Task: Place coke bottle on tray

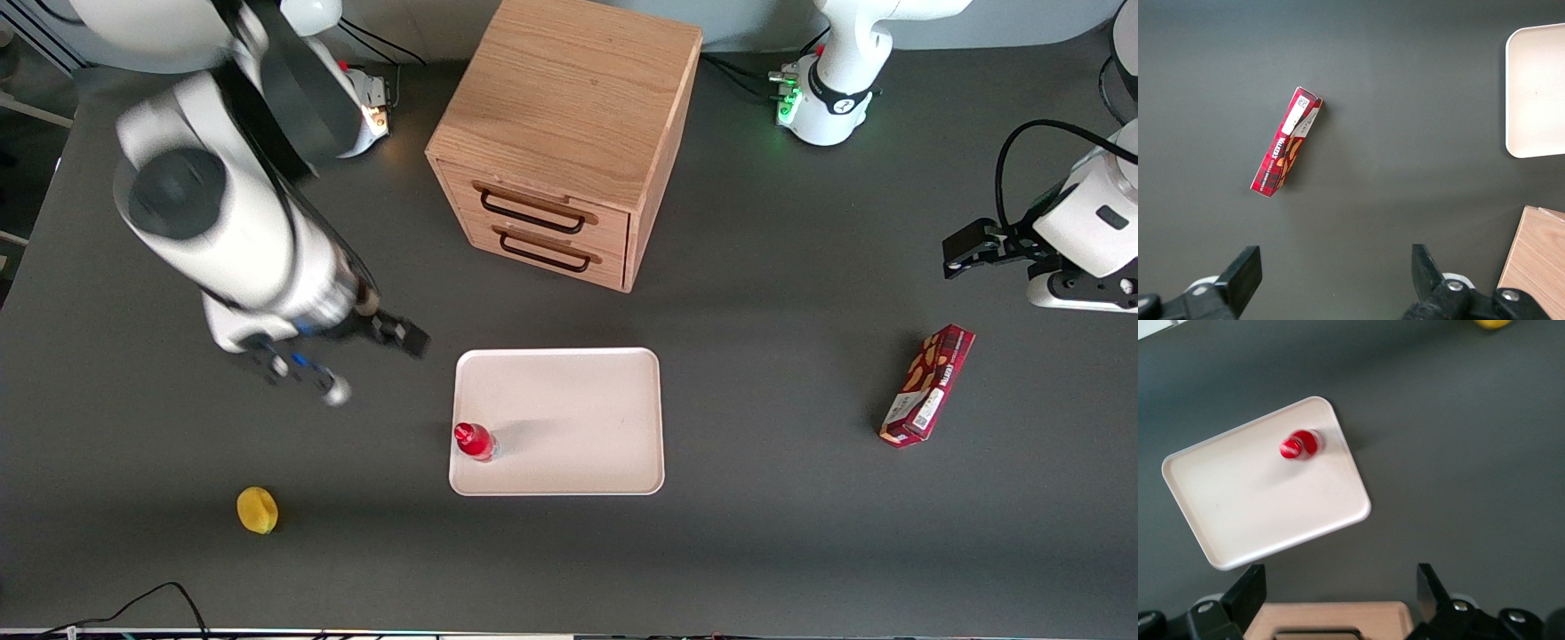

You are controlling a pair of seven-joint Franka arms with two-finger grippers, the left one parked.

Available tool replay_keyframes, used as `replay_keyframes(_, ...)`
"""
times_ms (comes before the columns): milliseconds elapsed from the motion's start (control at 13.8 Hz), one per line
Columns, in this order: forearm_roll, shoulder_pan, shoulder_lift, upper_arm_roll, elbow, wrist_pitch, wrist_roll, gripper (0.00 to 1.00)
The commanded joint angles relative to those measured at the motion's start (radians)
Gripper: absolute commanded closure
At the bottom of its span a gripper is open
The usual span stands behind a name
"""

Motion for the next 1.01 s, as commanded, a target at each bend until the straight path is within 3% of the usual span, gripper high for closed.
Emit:
replay_keyframes(0,0.177,-0.088,-0.381,-0.103,-0.313,-0.069,-0.215,0.0)
replay_keyframes(72,0.228,-0.084,-0.5,-0.189,-0.424,-0.08,-0.298,0.0)
replay_keyframes(289,0.244,-0.085,-0.765,-0.332,-0.741,-0.051,-0.507,0.0)
replay_keyframes(506,0.242,-0.088,-0.906,-0.394,-0.95,0.031,-0.589,0.0)
replay_keyframes(940,0.242,-0.088,-0.874,-0.42,-0.901,0.005,-0.592,0.0)
